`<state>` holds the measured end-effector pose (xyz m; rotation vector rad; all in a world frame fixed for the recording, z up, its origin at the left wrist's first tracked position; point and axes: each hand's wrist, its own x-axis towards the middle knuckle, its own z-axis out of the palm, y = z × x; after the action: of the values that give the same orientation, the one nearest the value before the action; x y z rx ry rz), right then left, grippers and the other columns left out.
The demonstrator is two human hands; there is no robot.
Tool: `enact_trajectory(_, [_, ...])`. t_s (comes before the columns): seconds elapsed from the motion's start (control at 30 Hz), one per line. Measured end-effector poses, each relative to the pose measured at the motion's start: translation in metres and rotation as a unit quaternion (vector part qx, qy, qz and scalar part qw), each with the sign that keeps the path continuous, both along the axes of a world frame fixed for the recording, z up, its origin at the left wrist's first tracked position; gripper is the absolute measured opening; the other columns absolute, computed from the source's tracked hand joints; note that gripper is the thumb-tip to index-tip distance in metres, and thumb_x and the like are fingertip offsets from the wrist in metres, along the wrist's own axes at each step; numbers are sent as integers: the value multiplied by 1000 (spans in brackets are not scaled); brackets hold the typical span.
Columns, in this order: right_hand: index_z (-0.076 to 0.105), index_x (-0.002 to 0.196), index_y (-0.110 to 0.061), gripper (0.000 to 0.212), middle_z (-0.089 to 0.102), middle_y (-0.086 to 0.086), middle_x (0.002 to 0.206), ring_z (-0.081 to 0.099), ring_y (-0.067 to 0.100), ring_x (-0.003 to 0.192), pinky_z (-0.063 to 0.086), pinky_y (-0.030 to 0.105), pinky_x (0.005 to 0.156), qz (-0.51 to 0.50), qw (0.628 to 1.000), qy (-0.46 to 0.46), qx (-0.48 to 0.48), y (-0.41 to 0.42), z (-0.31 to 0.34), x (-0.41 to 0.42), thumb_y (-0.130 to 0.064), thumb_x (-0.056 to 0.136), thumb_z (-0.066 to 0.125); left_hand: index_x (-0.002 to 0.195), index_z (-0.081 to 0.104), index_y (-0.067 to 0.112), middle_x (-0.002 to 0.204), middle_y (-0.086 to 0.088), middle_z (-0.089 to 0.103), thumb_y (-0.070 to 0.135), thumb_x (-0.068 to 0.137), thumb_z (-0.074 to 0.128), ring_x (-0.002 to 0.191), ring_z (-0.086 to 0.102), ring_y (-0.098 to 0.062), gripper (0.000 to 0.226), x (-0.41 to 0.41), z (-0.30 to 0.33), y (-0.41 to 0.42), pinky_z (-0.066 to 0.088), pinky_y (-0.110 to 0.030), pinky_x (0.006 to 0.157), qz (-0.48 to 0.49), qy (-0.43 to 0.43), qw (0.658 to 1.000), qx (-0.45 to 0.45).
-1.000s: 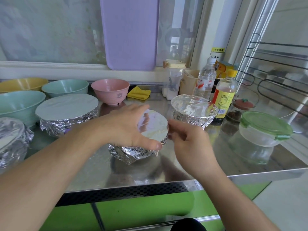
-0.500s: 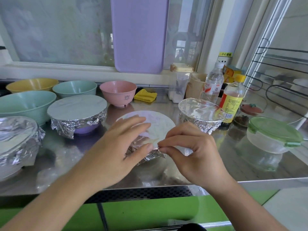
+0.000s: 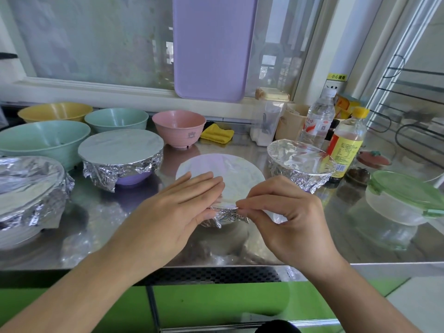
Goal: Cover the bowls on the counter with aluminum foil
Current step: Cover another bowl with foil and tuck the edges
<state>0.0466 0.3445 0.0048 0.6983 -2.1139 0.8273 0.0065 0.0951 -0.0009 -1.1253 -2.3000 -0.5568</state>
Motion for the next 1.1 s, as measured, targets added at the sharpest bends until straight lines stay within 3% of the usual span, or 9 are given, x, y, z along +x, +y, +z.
enact_trajectory(0.17, [85, 93, -16, 7, 72, -5, 94, 69, 16, 91, 54, 34, 78, -8, 1000, -7, -5, -2, 1, 1, -11, 87, 85, 156, 48, 24, 164, 19, 37, 50, 105, 49, 149, 33, 4, 57, 9, 1, -1, 33, -25, 121, 45, -38, 997, 42])
enact_trajectory(0.27, [81, 112, -19, 28, 67, -6, 112, 65, 14, 106, 52, 31, 89, -29, 998, -49, 5, -2, 8, 2, -25, 86, 89, 167, 8, 35, 170, 31, -4, 72, 92, 55, 152, 2, 14, 95, 19, 3, 2, 16, -19, 120, 117, -114, 983, 80])
enact_trajectory(0.37, [55, 149, -26, 71, 46, -13, 150, 52, 8, 118, 45, 31, 105, -50, 982, -183, 7, -4, 21, -6, -57, 89, 75, 163, -19, 33, 169, 26, -21, 85, 76, 57, 152, -17, 11, 127, 24, 0, 11, 5, -22, 120, 190, -208, 948, 146])
enact_trajectory(0.47, [28, 165, -32, 79, 22, -21, 169, 39, 6, 140, 32, 35, 119, -63, 940, -332, -37, -9, 30, -23, -69, 99, 51, 164, -16, 33, 174, 15, -10, 87, 78, 58, 158, -3, -1, 126, 24, -8, 21, 11, -35, 128, 195, -261, 925, 196])
enact_trajectory(0.57, [57, 118, -21, 34, 53, -10, 115, 48, 6, 102, 36, 34, 94, -42, 928, -366, -57, -18, 28, -34, -52, 108, 47, 164, -2, 38, 172, 13, 19, 86, 80, 56, 155, 23, -5, 113, 25, -14, 26, 32, -43, 125, 157, -286, 918, 225])
enact_trajectory(0.63, [45, 88, -25, 30, 42, -12, 89, 40, 4, 79, 32, 29, 77, -46, 934, -351, -56, -24, 29, -33, -48, 108, 49, 164, 2, 39, 167, 20, 28, 77, 85, 59, 150, 32, -2, 105, 26, -15, 28, 35, -37, 122, 142, -289, 919, 228])
enact_trajectory(0.77, [44, 82, -37, 27, 45, -10, 88, 44, 3, 80, 34, 18, 71, -56, 949, -309, -38, -25, 35, -26, -44, 106, 55, 160, 11, 49, 154, 34, 38, 57, 96, 62, 138, 37, 14, 82, 28, -11, 27, 32, -18, 113, 107, -299, 921, 227])
enact_trajectory(0.93, [60, 114, -22, 29, 51, -7, 113, 43, 12, 103, 33, 9, 82, -84, 942, -322, -34, -13, 39, -20, -49, 103, 57, 152, 32, 55, 149, 36, 45, 50, 96, 67, 139, 41, 11, 66, 19, -4, 8, 34, -34, 122, 61, -357, 906, 221])
enact_trajectory(1.1, [54, 89, -5, 38, 56, 12, 92, 50, 30, 88, 43, 45, 78, -68, 956, -277, -71, -2, 34, -13, -41, 100, 56, 157, 27, 54, 159, 36, 33, 65, 84, 56, 149, 29, 8, 79, 11, -2, -12, 27, -45, 126, 98, -375, 896, 219])
